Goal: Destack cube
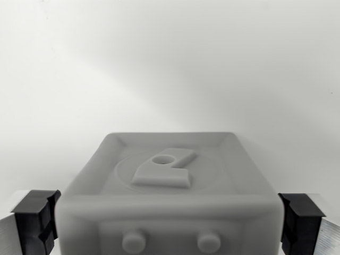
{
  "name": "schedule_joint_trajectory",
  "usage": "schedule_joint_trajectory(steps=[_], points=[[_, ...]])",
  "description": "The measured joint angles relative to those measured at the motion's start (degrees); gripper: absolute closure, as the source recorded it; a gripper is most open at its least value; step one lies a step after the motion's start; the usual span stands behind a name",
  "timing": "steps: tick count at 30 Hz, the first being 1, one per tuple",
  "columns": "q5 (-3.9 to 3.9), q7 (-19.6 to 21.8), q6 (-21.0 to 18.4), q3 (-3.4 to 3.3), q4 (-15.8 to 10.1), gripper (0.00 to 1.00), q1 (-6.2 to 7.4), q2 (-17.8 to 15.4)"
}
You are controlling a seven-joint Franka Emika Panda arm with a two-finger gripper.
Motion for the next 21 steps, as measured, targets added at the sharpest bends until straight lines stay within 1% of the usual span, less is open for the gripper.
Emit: schedule_joint_trajectory(steps=[13,21], points=[[0.00,0.0,-0.1,0.00,0.0,0.00,0.00,-0.1],[0.04,-0.1,-1.3,0.08,-0.5,0.00,-0.07,-2.0]])
